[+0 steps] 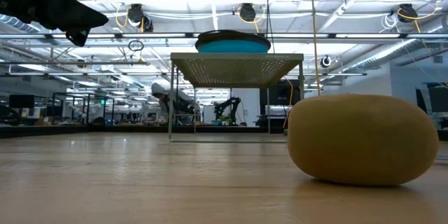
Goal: Pick & Place Fruit
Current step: Put the peach into the blue strainer bowl on the shelf
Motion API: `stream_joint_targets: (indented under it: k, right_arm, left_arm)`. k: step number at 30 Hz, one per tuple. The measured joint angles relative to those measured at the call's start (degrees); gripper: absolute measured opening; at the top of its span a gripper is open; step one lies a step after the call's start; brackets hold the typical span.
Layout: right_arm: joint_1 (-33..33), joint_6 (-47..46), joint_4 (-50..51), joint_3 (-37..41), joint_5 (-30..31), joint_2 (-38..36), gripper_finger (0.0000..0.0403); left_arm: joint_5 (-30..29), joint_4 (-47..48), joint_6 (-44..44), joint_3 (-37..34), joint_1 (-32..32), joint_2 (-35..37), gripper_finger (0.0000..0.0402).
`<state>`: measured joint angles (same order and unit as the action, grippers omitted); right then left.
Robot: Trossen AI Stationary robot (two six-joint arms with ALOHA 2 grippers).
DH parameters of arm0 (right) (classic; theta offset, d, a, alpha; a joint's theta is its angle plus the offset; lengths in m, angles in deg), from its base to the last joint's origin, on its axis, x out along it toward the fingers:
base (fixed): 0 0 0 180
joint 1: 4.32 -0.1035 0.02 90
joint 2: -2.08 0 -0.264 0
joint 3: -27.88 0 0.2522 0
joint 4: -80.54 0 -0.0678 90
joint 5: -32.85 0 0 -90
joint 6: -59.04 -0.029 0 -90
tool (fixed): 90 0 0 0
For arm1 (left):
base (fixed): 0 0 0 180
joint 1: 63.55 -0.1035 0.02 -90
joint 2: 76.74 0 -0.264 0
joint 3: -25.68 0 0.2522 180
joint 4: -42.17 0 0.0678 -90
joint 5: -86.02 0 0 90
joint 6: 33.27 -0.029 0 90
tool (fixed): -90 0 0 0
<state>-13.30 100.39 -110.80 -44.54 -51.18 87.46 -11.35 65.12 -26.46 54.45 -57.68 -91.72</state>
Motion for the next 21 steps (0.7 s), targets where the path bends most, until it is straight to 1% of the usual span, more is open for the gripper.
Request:
stream_joint_targets:
  k: [3, 10, 14, 16, 21]
  right_arm:
    - [0.1, -4.8, -1.3, 0.0, 0.0, 0.0, 0.0111]
    - [1.8, -27.1, -5.7, 0.0, 0.0, 0.0, 0.0108]
    - [3.0, -36.9, -8.2, 0.0, -0.4, 0.0, 0.0109]
    - [3.8, -40.3, -9.2, 0.0, -3.1, 0.0, 0.0111]
    - [6.0, -48.0, -12.6, 0.0, -12.3, 0.0, 0.0109]
  left_arm:
    - [0.0, 0.0, 0.0, 0.0, 0.0, 0.0, 0.0021]
    - [0.0, 0.0, 0.0, 0.0, 0.0, 0.0, 0.0021]
    - [0.0, 0.0, 0.0, 0.0, 0.0, 0.0, 0.0021]
    - [0.0, 0.0, 0.0, 0.0, 0.0, 0.0, 0.0021]
    - [0.0, 0.0, -0.2, 0.0, 0.0, 0.0, 0.0021]
